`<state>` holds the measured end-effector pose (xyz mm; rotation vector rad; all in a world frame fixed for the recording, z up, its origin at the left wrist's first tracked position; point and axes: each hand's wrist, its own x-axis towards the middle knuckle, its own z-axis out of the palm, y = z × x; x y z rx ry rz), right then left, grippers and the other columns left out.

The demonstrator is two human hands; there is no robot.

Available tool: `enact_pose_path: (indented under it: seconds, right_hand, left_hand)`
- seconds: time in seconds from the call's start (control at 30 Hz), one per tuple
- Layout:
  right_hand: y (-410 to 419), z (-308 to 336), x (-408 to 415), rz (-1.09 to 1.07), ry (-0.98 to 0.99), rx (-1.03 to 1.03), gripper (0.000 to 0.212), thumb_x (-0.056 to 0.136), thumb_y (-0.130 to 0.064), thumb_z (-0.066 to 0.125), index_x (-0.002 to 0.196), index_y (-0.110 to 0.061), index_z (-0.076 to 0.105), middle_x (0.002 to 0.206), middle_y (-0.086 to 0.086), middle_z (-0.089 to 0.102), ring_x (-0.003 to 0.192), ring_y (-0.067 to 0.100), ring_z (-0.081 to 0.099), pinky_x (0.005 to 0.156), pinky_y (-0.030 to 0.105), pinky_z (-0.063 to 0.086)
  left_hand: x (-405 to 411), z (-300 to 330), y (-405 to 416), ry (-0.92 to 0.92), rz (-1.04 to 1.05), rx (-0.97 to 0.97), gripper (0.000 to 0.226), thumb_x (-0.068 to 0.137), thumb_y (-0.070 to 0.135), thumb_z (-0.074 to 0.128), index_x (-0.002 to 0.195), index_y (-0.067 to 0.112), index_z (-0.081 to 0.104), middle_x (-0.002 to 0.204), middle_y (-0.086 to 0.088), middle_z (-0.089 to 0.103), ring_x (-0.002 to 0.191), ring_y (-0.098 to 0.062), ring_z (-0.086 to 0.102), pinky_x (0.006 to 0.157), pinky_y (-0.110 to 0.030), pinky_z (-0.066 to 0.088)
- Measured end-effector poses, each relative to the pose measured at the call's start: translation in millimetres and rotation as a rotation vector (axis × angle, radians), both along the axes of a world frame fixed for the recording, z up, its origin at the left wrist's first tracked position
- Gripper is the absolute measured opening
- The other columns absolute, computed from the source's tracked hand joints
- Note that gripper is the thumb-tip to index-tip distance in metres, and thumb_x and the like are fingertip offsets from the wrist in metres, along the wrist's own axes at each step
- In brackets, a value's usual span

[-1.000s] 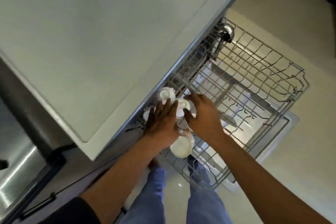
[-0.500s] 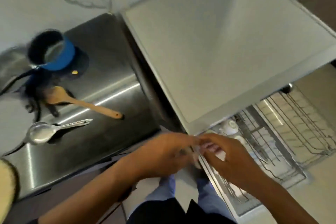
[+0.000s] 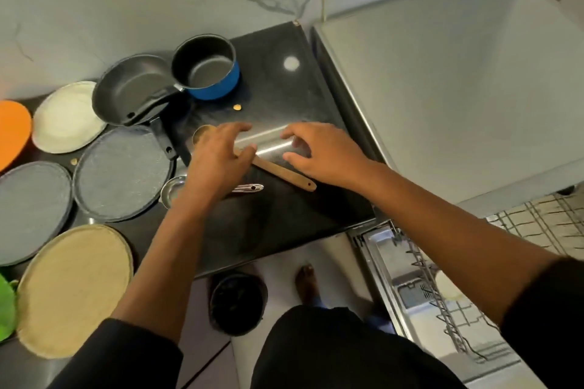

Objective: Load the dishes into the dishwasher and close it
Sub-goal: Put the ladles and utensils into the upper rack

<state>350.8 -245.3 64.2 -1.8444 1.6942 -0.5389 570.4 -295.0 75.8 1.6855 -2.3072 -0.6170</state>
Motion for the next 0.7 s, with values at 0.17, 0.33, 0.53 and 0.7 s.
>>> enact_pose_path:
  seconds: [0.17,0.33,0.53,0.7]
  right_hand:
    - [-45,-25,63,0.079,0.229,0.052,0.043,0.092,-0.050,0.066,0.130,-0.029,0.060,0.122,-0.002,0.067,0.112,0.022,0.062,0.086,0.040,0.053]
    - [-56,-50,102,0.046,0.432,0.007,0.035,0.093,-0.044,0.065,0.119,-0.021,0.060,0.116,0.006,0.061,0.106,0.028,0.061,0.075,0.038,0.044]
    - [-45,-47,86,-0.120,0.215,0.032,0.025,0.092,-0.031,0.059,0.111,-0.016,0.052,0.102,0.006,0.063,0.088,0.029,0.062,0.067,0.038,0.043]
    - [-1,-28,30,-0.392,-0.030,-0.046,0.024,0.082,-0.043,0.062,0.097,-0.029,0.049,0.074,-0.009,0.064,0.064,0.012,0.061,0.057,0.034,0.048]
  left_hand:
    - [39,-10,-20,0.020,0.139,0.065,0.046,0.100,0.020,0.057,0.145,0.020,0.054,0.150,-0.006,0.053,0.138,-0.026,0.048,0.115,-0.044,0.039]
    - [54,-17,-24,0.091,0.172,0.093,0.044,0.101,0.018,0.054,0.145,0.021,0.053,0.150,-0.004,0.052,0.138,-0.024,0.047,0.114,-0.043,0.040]
    - [33,-12,-31,0.179,0.165,0.035,0.049,0.102,0.030,0.057,0.149,0.022,0.048,0.152,-0.002,0.051,0.141,-0.021,0.046,0.118,-0.047,0.038]
    - [-26,-2,-27,0.359,0.140,-0.011,0.063,0.102,0.048,0.050,0.158,0.026,0.032,0.160,0.000,0.039,0.144,-0.018,0.040,0.120,-0.043,0.033]
